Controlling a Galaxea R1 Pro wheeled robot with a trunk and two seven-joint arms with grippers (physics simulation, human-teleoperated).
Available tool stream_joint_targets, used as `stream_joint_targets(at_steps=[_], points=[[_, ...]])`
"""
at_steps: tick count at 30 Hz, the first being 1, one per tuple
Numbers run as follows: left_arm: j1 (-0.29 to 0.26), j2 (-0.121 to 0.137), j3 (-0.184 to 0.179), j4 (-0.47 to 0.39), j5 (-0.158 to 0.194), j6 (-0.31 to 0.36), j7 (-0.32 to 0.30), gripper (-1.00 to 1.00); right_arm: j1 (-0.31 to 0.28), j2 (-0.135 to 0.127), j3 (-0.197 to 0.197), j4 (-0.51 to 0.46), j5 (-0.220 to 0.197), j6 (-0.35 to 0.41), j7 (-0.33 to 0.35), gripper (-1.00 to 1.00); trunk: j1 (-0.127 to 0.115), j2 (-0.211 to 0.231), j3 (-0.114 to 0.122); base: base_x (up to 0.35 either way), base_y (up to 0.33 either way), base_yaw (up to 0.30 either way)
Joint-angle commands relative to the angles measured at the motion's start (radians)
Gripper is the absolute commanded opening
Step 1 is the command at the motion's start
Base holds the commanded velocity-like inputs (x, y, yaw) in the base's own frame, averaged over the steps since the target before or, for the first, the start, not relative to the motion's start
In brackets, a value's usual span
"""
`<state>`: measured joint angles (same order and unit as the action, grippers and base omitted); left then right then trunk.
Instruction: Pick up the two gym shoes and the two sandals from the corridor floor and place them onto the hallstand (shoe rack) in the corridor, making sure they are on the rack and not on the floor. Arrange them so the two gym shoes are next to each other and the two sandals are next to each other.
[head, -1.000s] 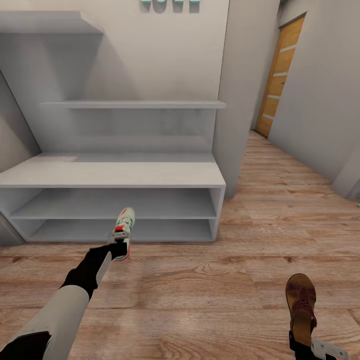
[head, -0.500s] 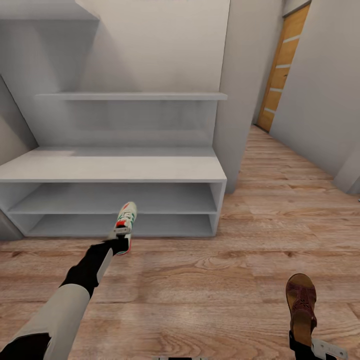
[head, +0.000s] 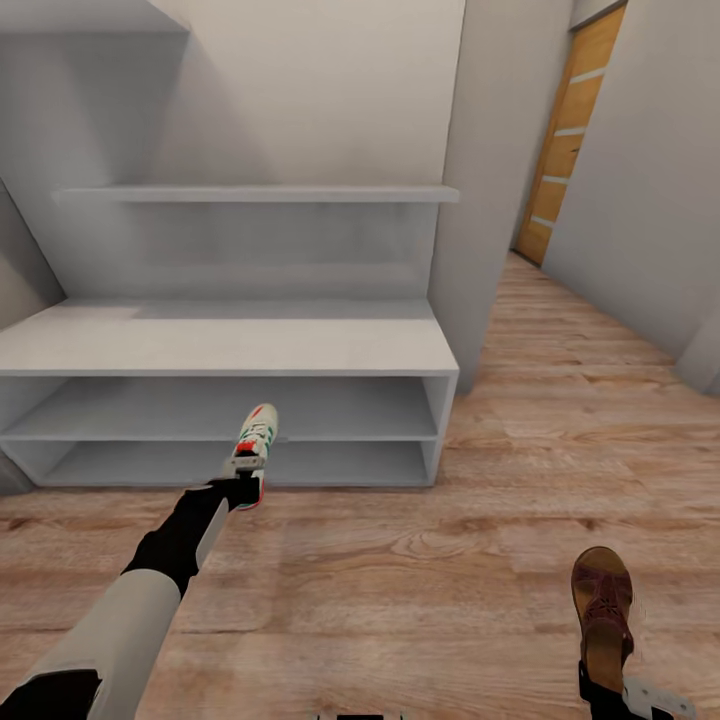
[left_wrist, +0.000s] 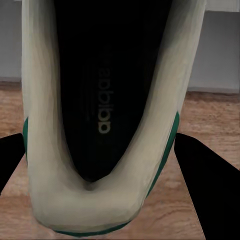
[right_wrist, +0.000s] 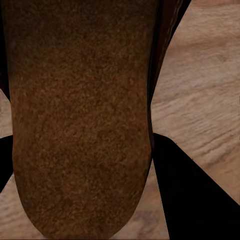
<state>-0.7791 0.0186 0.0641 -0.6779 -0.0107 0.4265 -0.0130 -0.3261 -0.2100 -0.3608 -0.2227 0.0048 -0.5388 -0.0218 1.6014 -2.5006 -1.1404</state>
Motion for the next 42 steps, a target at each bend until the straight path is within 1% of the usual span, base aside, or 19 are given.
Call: stream_joint_targets(at_steps=[1,11,22,31,39,42], points=[[0.001,0.0,0.003,-0.002,-0.001,0.005,0.0,-1.0,-0.001,0.0,0.0,0.001,-0.002,-0.003,0.0,-1.0,0.0,0.0,-0.001,0.331,0.0,0.0],[0.005,0.0,0.003,-0.003,0.0,0.003,0.001,-1.0,-0.001,0.0,0.0,0.002,-0.002,-0.003,0.0,-1.0,0.0,0.0,-0.001,0.336,-0.007,0.0],[0.007,0.001,0.003,-0.003,0.0,0.002,0.0,-1.0,-0.001,0.0,0.0,0.002,-0.002,-0.003,0.0,-1.0,0.0,0.0,-0.001,0.309,-0.128,0.0],[0.007,0.001,0.003,-0.005,0.0,0.001,0.0,-1.0,-0.001,0.0,0.0,0.002,-0.002,-0.003,0.0,-1.0,0.0,0.0,-0.001,0.08,-0.039,0.0],[0.007,0.001,0.003,-0.005,0.0,0.001,0.0,-1.0,-0.001,0.0,0.0,0.002,-0.002,-0.003,0.0,-1.0,0.0,0.0,-0.001,0.25,-0.002,0.0],[0.008,0.001,0.003,-0.005,0.0,0.001,0.0,-1.0,-0.001,0.0,0.0,0.002,-0.002,-0.003,0.0,-1.0,0.0,0.0,-0.001,0.1,0.0,0.0]])
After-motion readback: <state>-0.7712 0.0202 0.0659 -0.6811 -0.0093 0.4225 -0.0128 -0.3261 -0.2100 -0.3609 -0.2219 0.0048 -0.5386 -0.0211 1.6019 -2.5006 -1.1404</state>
